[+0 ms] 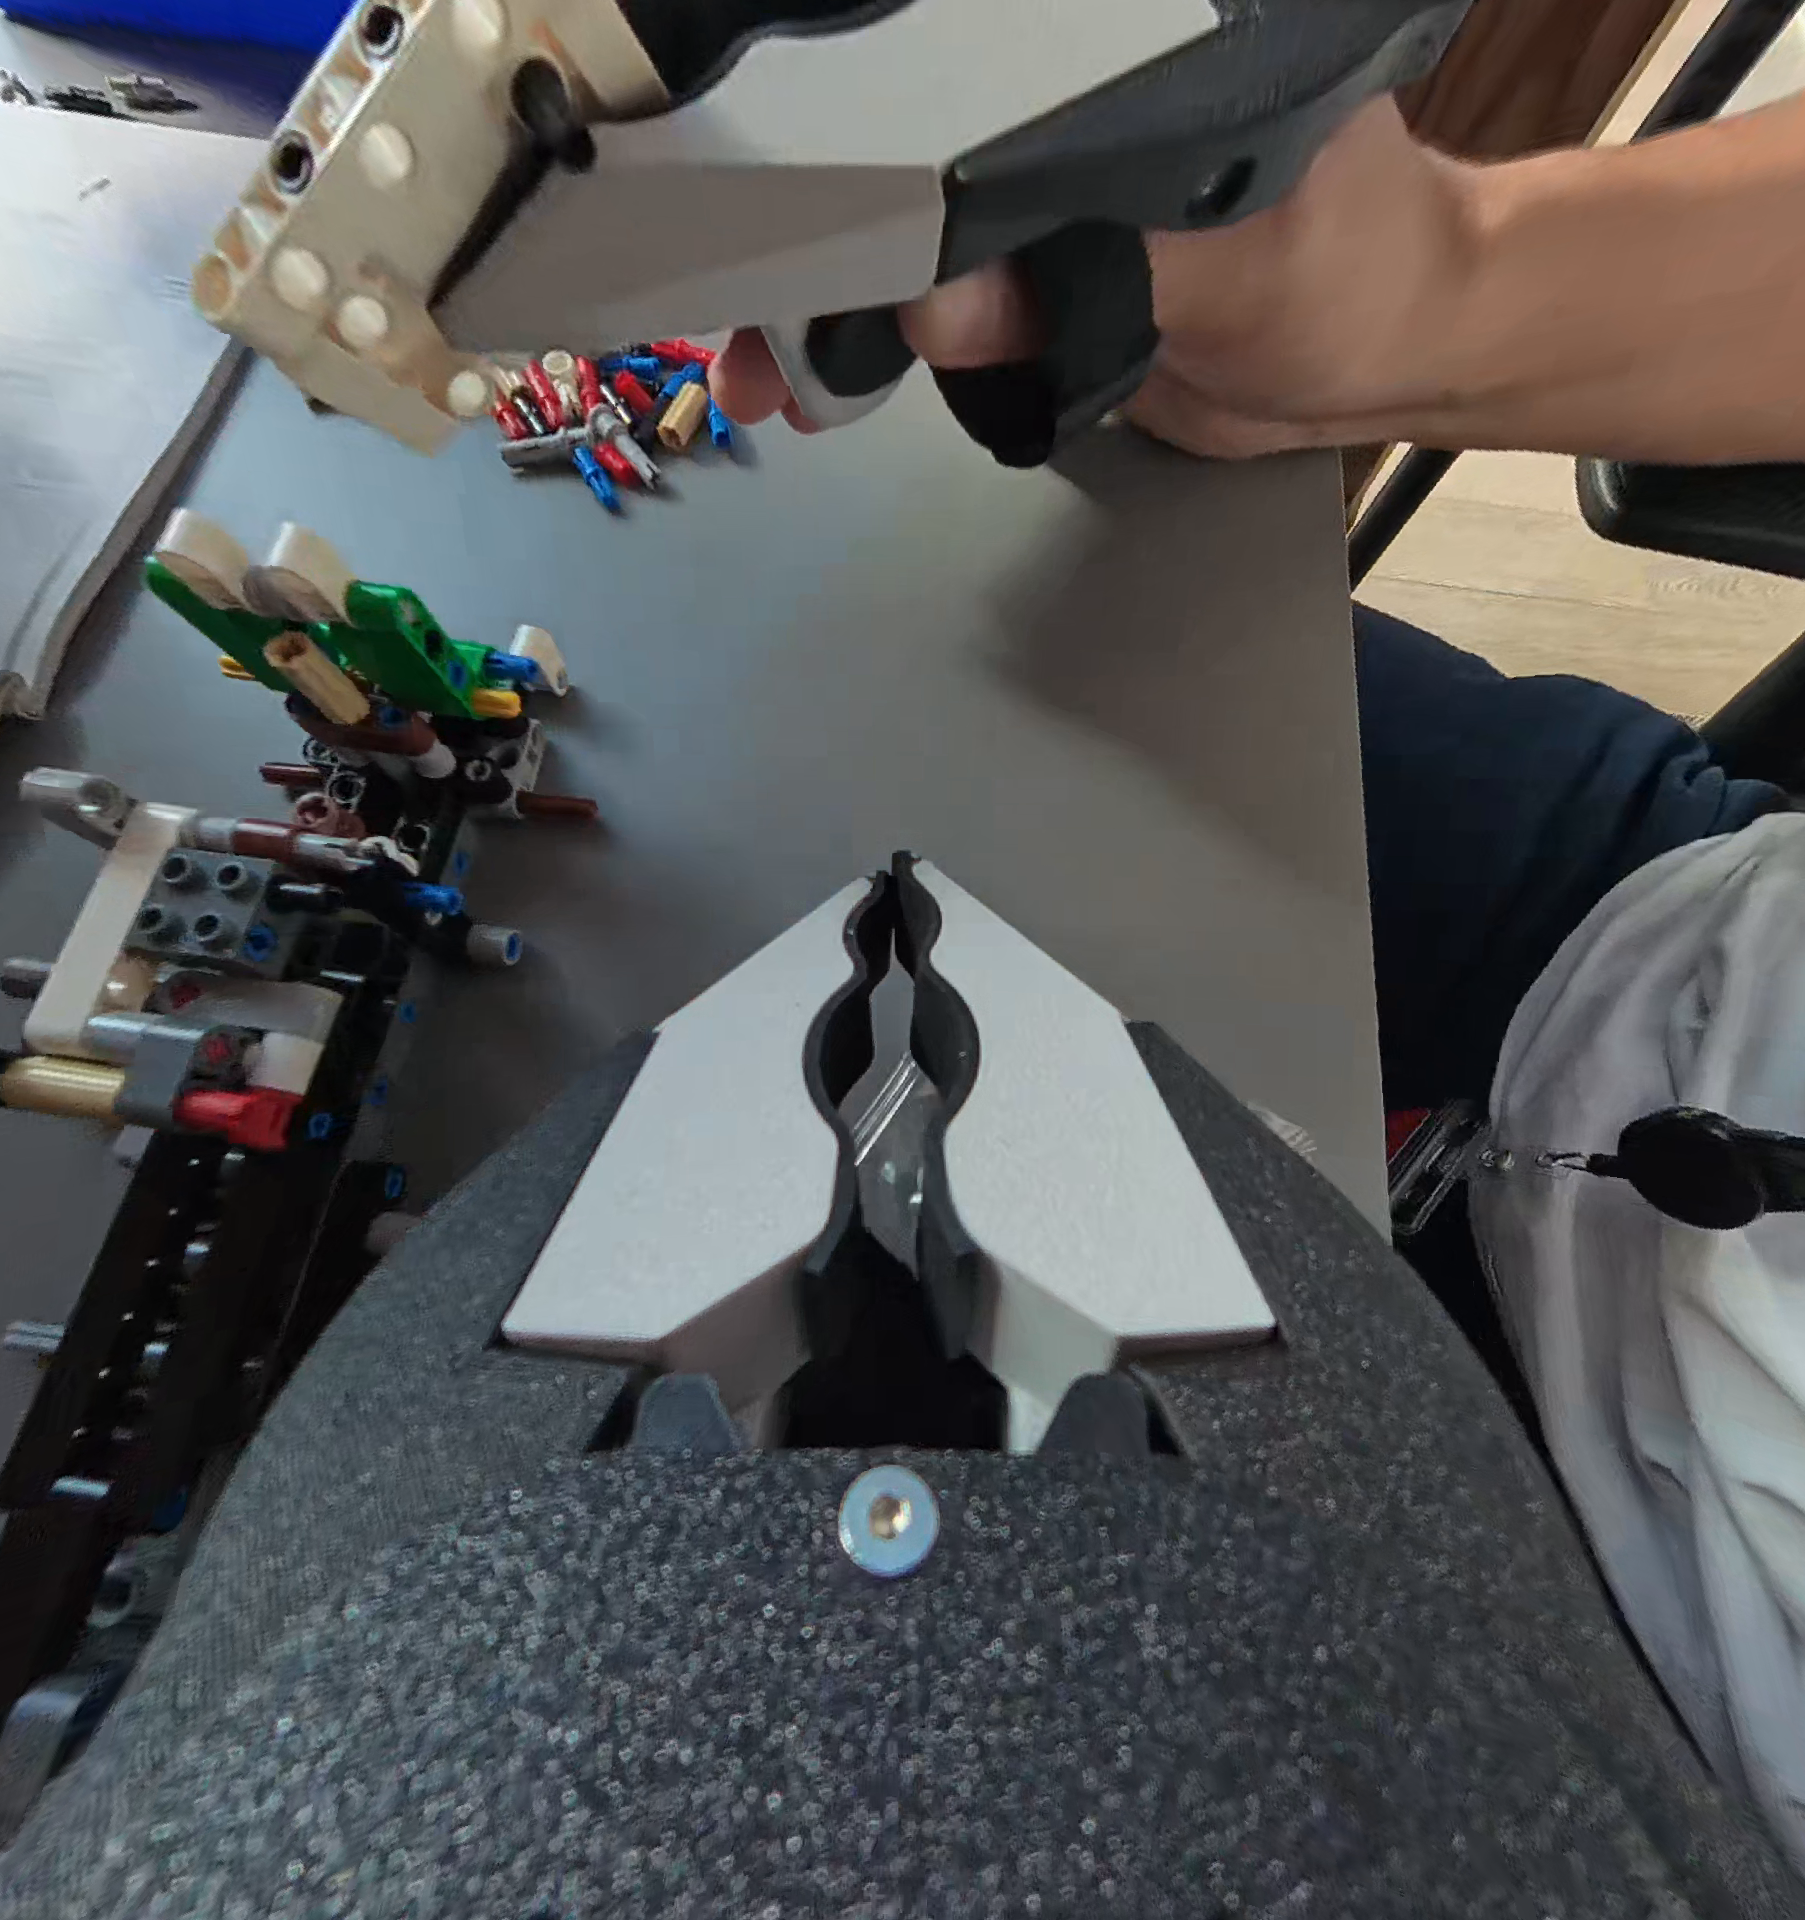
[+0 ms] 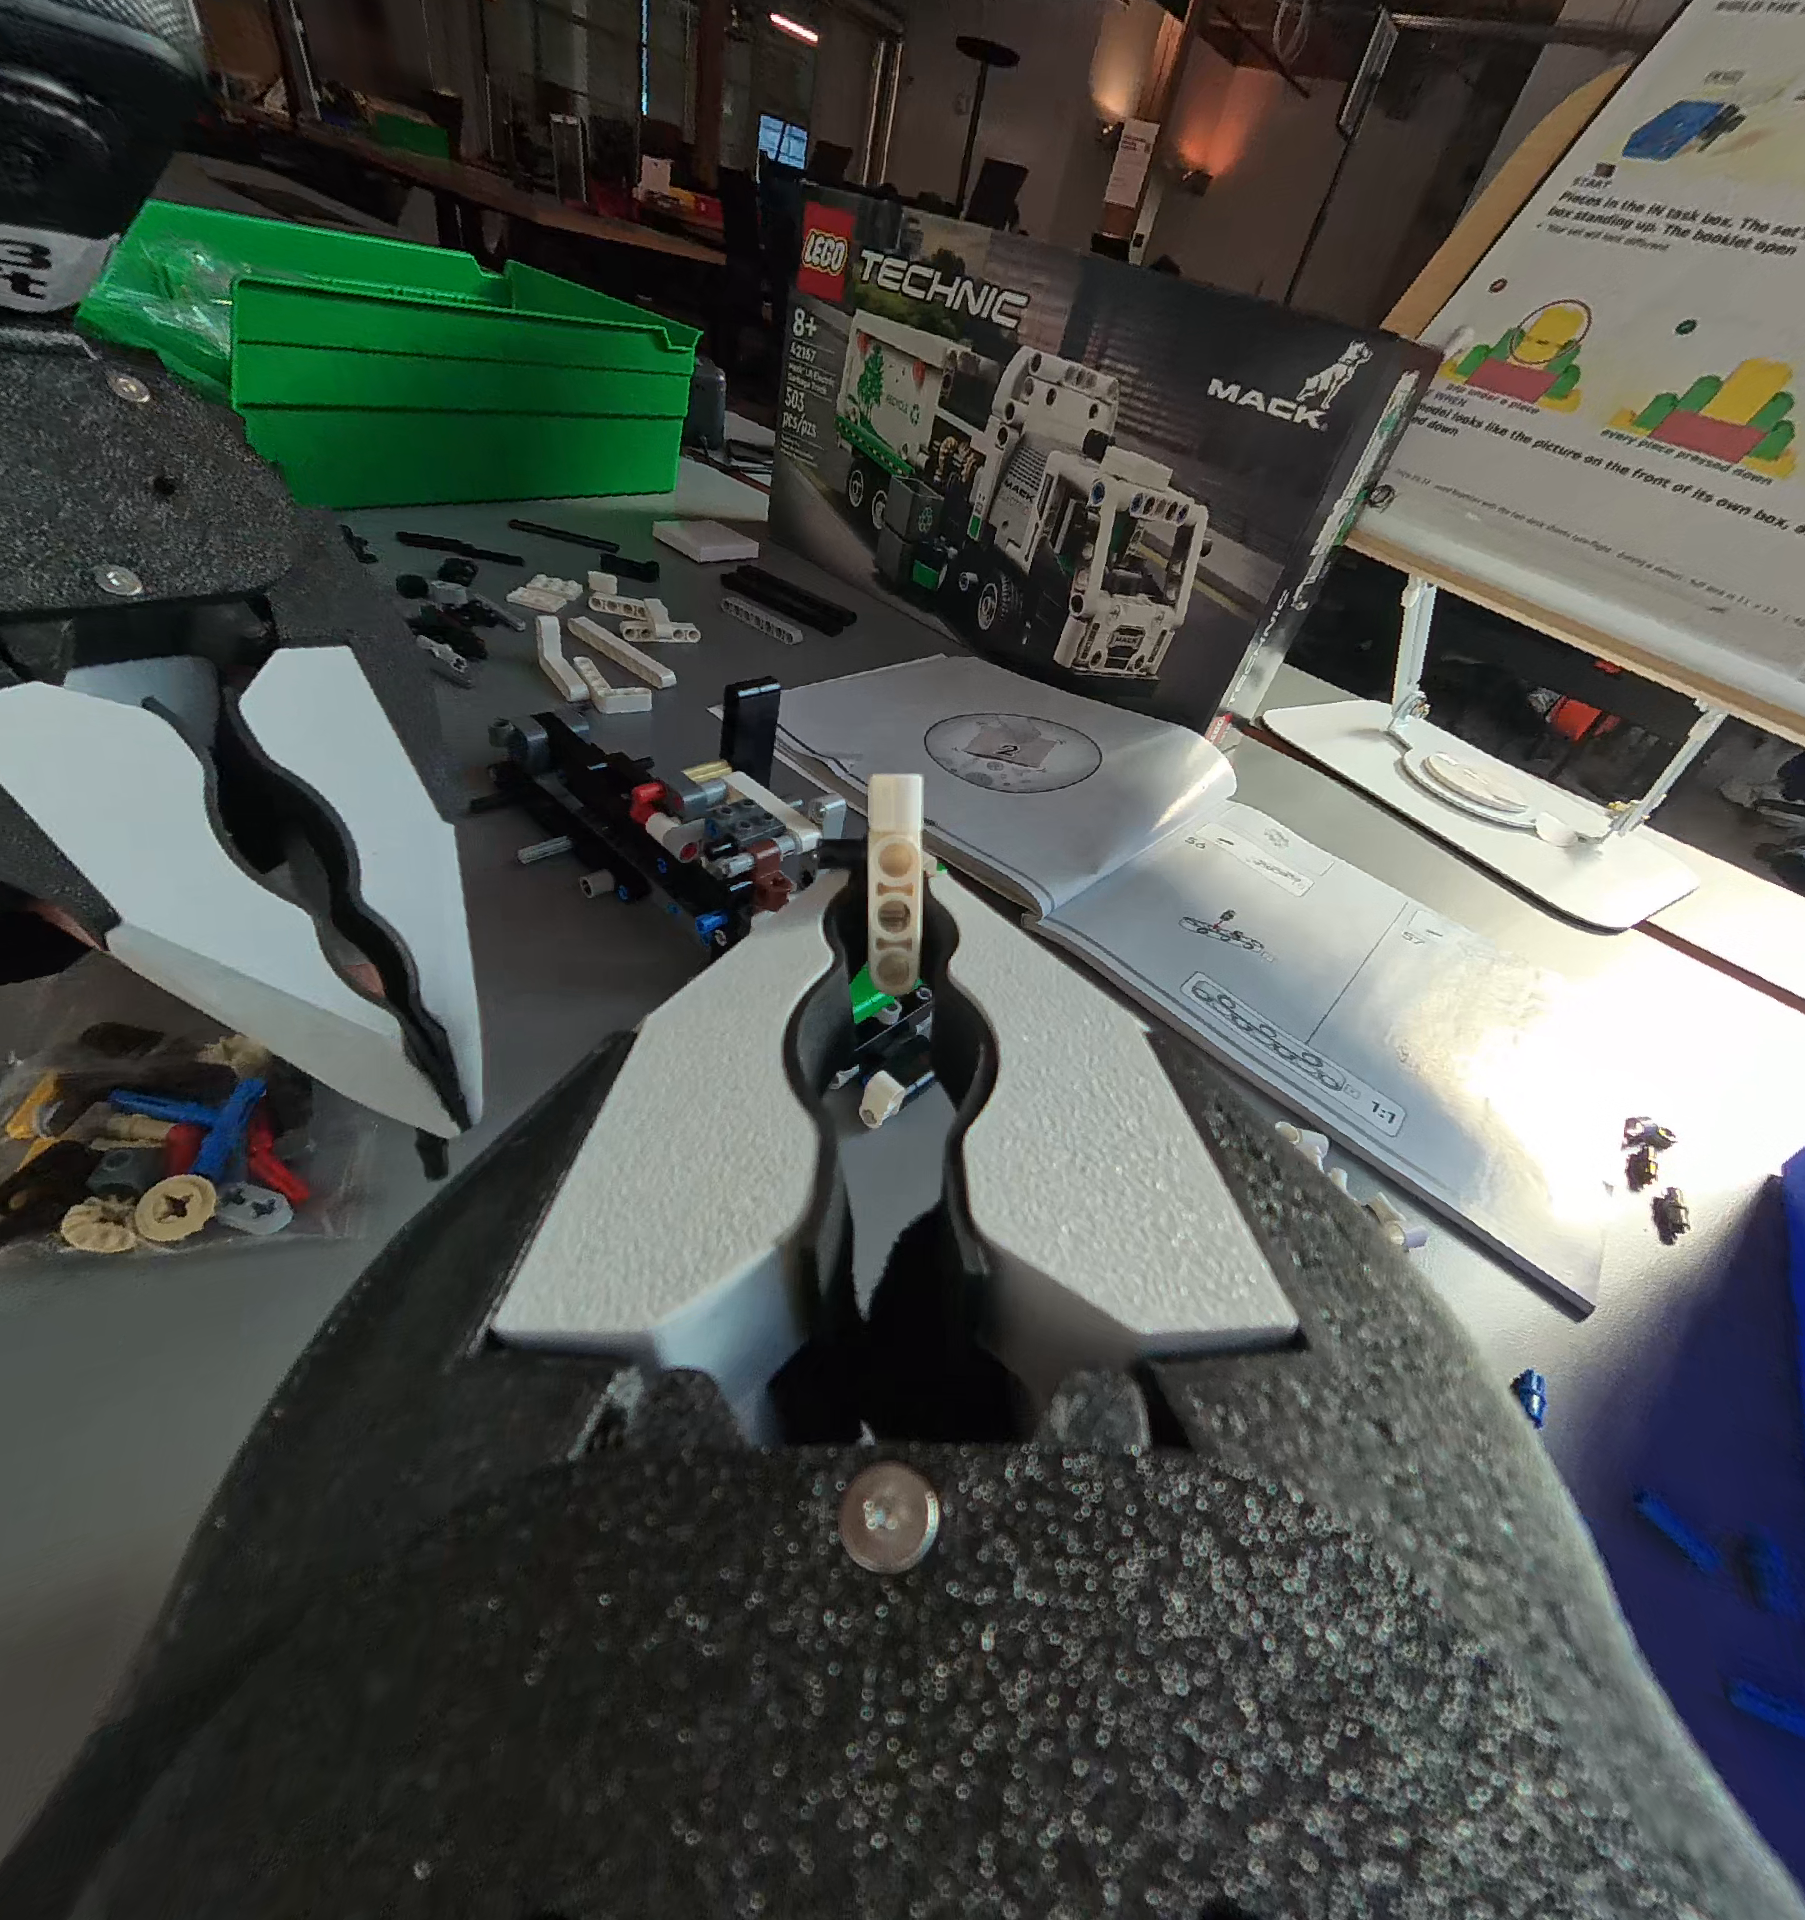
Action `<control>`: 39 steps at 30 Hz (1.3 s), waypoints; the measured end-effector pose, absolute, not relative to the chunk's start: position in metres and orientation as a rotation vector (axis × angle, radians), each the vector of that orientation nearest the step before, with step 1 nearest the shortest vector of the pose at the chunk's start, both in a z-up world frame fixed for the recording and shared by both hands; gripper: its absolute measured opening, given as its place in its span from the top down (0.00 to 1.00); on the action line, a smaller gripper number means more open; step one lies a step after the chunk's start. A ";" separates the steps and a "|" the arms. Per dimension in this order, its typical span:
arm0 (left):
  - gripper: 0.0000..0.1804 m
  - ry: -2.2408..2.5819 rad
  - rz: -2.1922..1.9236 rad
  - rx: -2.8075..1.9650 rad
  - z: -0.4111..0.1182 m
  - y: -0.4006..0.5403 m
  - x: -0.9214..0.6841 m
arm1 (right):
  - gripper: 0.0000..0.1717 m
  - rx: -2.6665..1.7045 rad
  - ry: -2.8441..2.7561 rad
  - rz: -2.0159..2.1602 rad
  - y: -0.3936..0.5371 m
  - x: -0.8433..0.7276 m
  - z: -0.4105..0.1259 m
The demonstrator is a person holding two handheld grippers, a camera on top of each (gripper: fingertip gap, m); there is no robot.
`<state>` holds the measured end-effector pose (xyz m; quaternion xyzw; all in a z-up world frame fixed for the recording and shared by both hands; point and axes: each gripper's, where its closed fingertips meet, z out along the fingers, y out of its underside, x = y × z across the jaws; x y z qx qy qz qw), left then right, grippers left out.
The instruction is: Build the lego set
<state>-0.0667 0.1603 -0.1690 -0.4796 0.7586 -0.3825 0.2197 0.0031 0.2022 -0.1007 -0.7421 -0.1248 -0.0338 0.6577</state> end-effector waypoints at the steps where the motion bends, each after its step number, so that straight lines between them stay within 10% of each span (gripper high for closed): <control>1: 1.00 2.098 -1.036 -1.333 -0.172 0.161 -0.069 | 0.97 -1.683 -0.297 -0.090 0.203 0.002 -0.102; 29: 1.00 2.291 -0.960 -1.134 -0.159 0.175 -0.114 | 0.97 -1.667 -0.335 -0.078 0.201 -0.005 -0.101; 34: 1.00 2.069 -1.136 -1.143 -0.091 0.183 -0.115 | 0.97 -1.668 -0.331 -0.077 0.201 -0.004 -0.101; 39: 1.00 2.126 -0.816 -1.333 -0.156 0.227 -0.137 | 0.97 -1.668 -0.338 -0.080 0.201 -0.005 -0.101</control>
